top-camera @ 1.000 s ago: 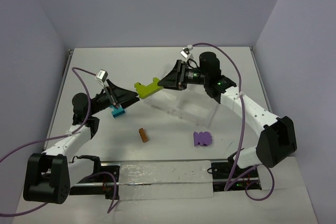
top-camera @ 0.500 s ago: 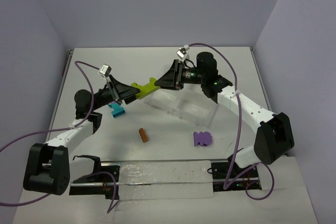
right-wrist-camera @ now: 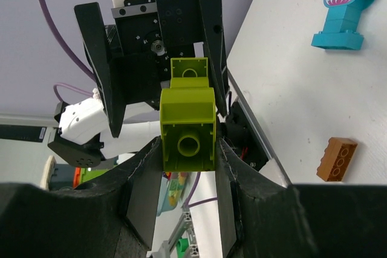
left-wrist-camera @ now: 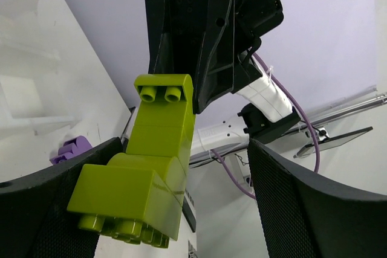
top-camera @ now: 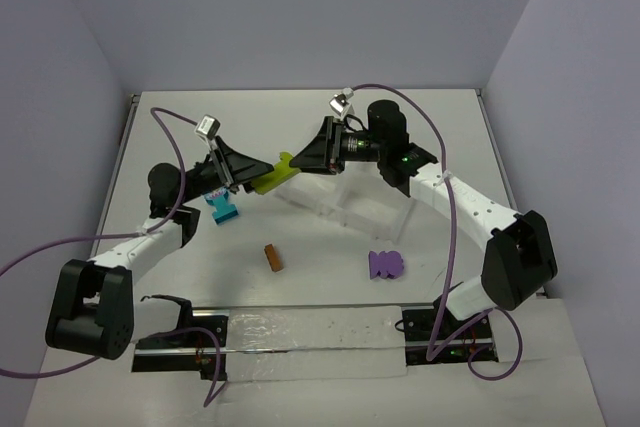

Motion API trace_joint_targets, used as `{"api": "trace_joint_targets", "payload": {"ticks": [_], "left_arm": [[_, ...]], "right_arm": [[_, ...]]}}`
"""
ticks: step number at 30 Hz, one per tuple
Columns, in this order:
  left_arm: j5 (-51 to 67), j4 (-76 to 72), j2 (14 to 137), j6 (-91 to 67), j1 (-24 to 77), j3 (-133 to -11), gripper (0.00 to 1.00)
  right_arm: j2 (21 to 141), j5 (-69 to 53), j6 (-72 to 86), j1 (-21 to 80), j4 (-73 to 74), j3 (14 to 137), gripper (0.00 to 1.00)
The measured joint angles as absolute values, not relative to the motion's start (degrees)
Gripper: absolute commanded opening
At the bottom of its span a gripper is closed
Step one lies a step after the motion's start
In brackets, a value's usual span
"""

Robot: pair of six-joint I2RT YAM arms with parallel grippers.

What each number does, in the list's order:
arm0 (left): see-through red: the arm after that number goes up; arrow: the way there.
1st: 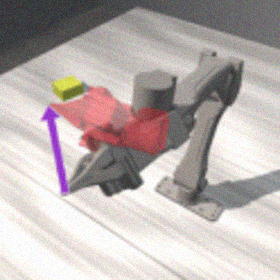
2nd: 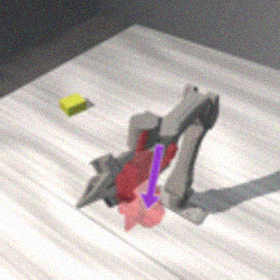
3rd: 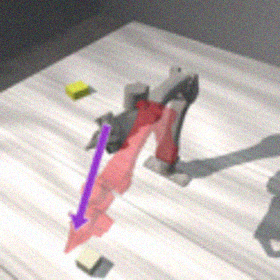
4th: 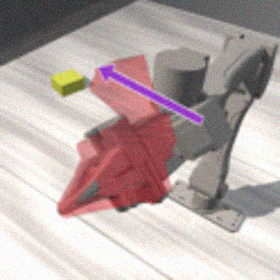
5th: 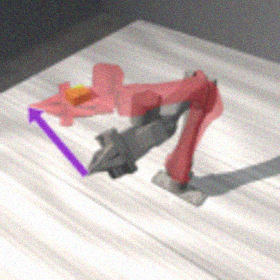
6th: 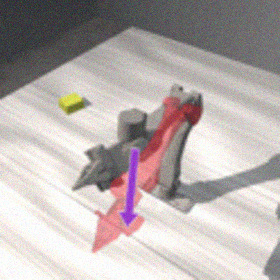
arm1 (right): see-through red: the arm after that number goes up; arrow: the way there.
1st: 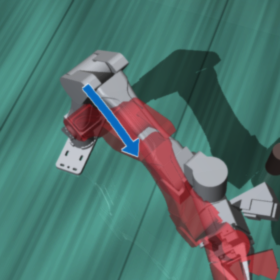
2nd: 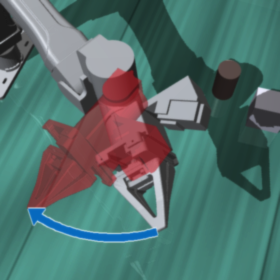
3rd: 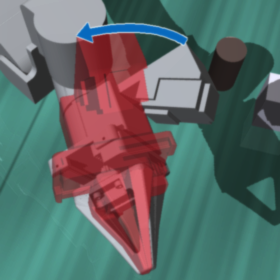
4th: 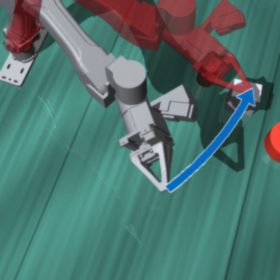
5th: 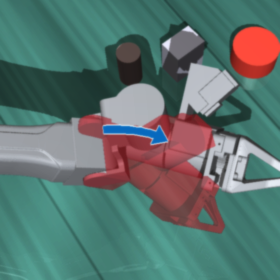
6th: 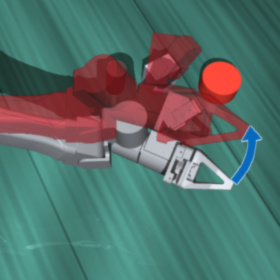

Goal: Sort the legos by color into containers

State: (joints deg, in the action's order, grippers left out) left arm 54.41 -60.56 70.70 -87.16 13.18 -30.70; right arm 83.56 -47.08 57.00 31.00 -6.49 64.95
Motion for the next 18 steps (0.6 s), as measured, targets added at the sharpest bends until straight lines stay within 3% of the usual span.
{"api": "trace_joint_targets", "payload": {"ticks": [7, 18], "left_arm": [[53.86, -62.11, 71.71, -88.48, 14.91, -30.7, 0.97], [51.31, -64.2, 72.75, -90.81, 15.31, -30.68, 0.83]], "right_arm": [[83.81, -46.68, 57.64, 31.0, -7.35, 64.95, 0.0], [83.81, -44.68, 59.05, 31.0, -9.5, 64.95, 0.0]]}}
